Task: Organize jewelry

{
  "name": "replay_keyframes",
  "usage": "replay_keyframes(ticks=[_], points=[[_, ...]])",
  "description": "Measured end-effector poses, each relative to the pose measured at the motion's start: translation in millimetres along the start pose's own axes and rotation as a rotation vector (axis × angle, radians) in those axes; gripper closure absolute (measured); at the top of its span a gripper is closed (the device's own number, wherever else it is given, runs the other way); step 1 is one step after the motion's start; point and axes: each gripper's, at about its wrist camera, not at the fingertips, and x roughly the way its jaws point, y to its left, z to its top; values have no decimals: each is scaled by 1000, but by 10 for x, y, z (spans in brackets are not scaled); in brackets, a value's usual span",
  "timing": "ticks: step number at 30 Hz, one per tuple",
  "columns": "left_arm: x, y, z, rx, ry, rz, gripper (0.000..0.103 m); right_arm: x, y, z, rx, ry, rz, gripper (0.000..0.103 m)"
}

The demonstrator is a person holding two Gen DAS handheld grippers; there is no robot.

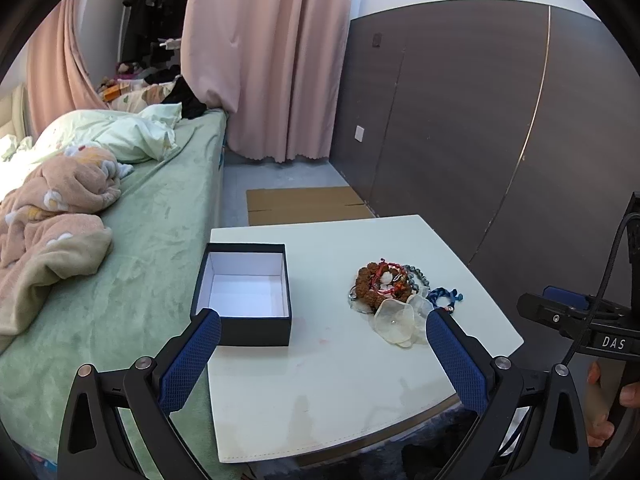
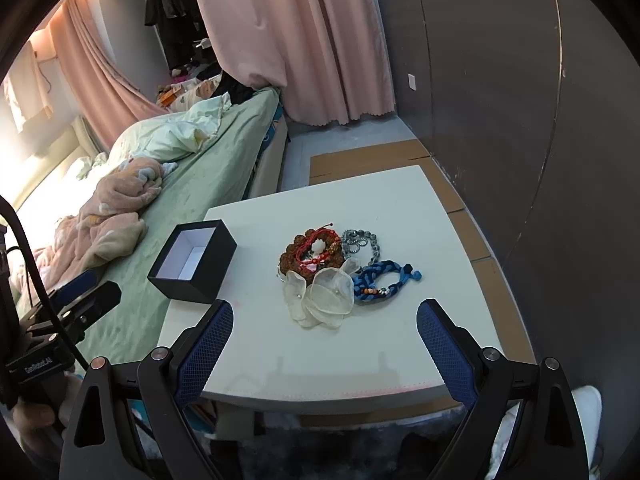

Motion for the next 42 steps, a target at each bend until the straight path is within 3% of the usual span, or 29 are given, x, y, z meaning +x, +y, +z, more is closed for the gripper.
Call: replay_keyframes(ticks=[42], points=[[-18,-62,-41,-9,-49,-33,1,-88,-96,58,14,-45,-35,9]])
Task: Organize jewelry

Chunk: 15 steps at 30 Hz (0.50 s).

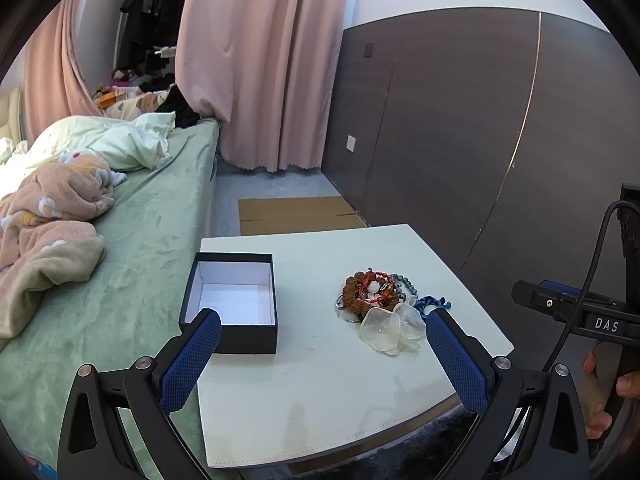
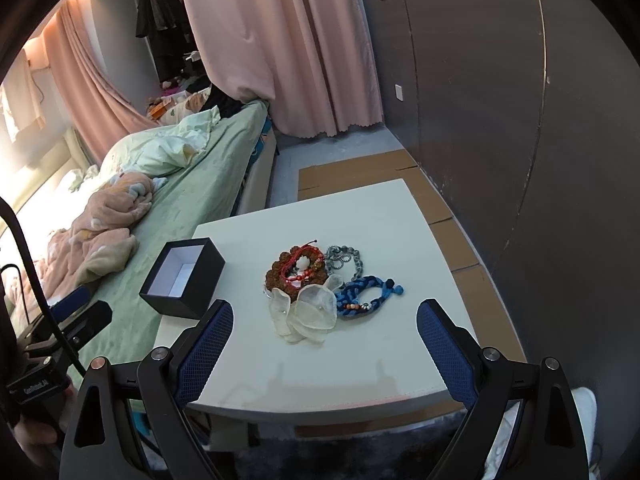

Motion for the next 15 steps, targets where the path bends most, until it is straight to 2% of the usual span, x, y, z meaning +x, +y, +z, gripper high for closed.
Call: replay_keyframes(ticks=[15], points=[[-14,10,26,-2,3,-4,1,-20,19,2,4,-2,4,9]])
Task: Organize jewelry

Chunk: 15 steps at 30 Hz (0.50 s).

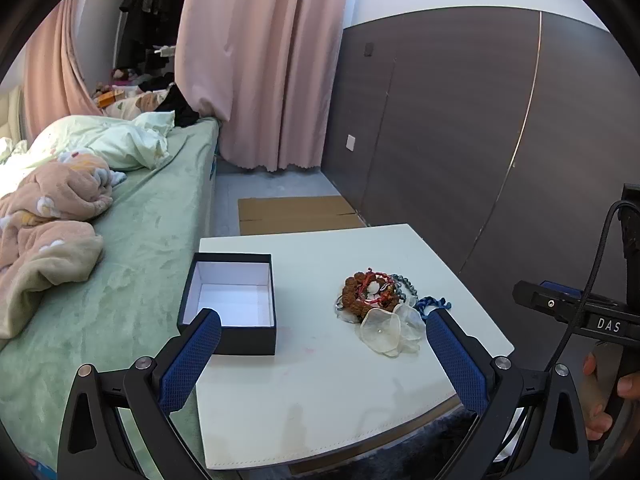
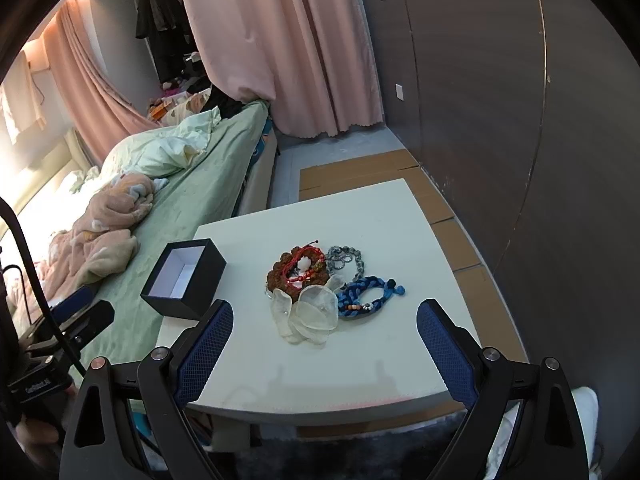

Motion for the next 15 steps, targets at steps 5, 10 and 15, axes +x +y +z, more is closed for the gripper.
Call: replay_keyframes(ticks=[5,10,15], points=[[102,-40,27,-6,15,-8,1,13,-16,9,3,5,0,9],[271,-81,47,-25,42,-24,1,98,-176,48,46,22,12,9],[467,-124,42,-21,77,-36,1,220,-410,98,136,42,24,9]])
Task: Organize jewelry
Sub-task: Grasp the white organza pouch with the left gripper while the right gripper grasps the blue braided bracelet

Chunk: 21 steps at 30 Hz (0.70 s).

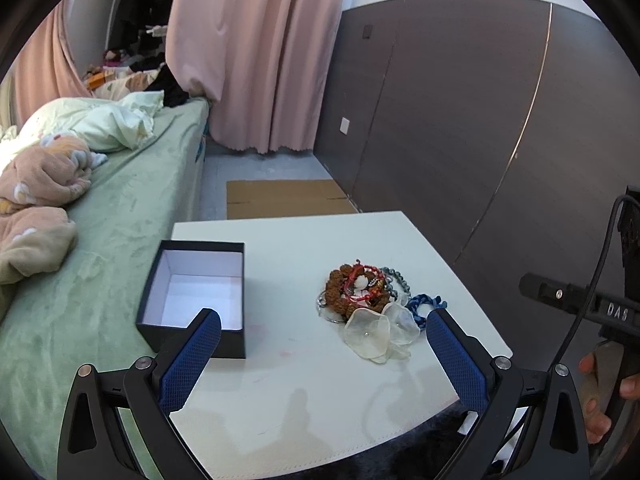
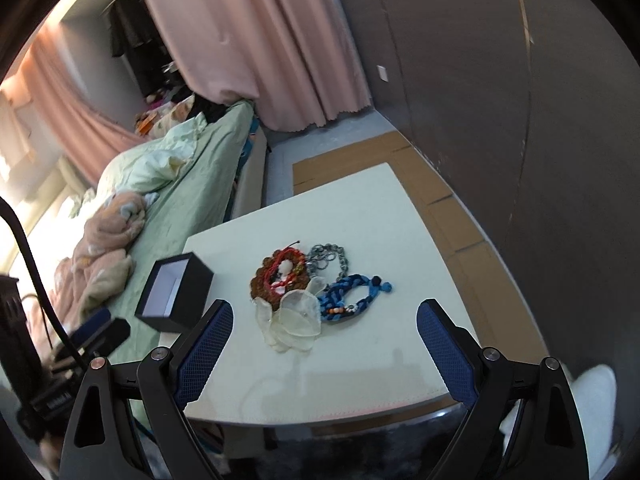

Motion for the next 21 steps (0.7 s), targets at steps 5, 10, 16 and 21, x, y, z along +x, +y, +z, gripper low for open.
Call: replay_keyframes(ticks=[5,10,16,21], points=[[225,-61,-25,15,42,-31,2,128,-194,64,81,16,-21,9],[457,-205,-43,49,80,-61,8,298,-406,110,172,56,-29,9],[806,-397,-103,75,164,-110,22,450,-553,153,220,81,-6,9],[1092,-510,-185,94,217,-108,32,662,-679,123,306,135,22,26]])
